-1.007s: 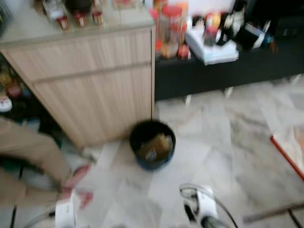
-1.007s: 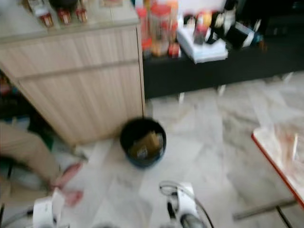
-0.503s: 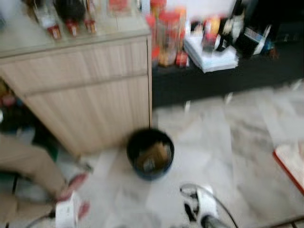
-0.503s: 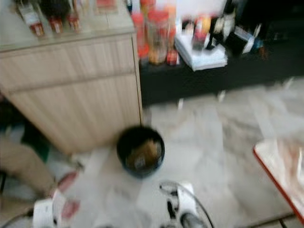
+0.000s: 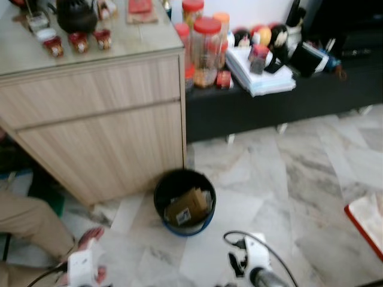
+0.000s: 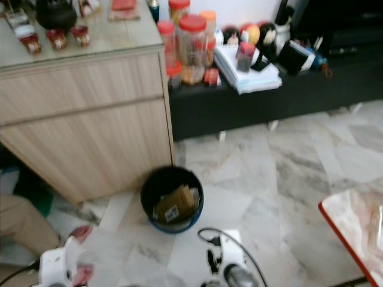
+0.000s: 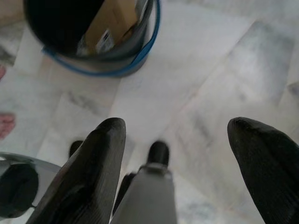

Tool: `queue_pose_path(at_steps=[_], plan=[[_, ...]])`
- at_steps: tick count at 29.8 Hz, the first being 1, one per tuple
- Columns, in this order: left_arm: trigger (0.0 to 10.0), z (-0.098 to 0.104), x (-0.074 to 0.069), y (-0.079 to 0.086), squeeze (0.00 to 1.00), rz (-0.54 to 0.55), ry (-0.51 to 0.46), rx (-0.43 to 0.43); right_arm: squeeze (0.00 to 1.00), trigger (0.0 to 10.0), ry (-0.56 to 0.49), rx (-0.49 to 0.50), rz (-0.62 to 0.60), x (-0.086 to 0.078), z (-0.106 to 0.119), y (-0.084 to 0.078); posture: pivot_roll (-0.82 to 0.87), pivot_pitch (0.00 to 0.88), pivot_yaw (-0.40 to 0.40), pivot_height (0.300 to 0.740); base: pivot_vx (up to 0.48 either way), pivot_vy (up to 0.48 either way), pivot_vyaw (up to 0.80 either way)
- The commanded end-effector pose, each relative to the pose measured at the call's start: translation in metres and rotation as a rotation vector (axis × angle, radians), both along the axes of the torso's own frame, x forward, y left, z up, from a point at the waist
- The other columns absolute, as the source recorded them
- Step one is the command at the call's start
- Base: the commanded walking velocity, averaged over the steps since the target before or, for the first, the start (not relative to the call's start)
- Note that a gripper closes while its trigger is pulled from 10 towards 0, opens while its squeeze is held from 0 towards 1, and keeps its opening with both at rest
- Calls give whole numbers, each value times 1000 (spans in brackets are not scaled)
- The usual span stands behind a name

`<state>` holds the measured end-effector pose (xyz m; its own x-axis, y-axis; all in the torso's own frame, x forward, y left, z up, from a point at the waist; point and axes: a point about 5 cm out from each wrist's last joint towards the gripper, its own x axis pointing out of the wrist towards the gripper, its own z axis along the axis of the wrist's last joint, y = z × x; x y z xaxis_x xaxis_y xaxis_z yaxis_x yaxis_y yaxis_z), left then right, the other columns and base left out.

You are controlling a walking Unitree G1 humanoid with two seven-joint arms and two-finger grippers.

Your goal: Picking trash to rubbish bin

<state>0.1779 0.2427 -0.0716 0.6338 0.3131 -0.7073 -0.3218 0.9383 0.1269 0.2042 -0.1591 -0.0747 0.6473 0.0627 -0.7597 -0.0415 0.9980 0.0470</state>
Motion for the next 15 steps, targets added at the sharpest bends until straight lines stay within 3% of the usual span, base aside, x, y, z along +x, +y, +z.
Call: queue_pose_path(at_steps=[1,15], plan=[[10000,-2,-10,10,0,15,37,22,0,10000,5,23,9,-1,-1,11,147,179,-14,740,319,0,0],[10000,-2,-10,11,0,21,34,21,0,10000,-2,25,13,1,0,11,149,182,-17,740,320,0,0]])
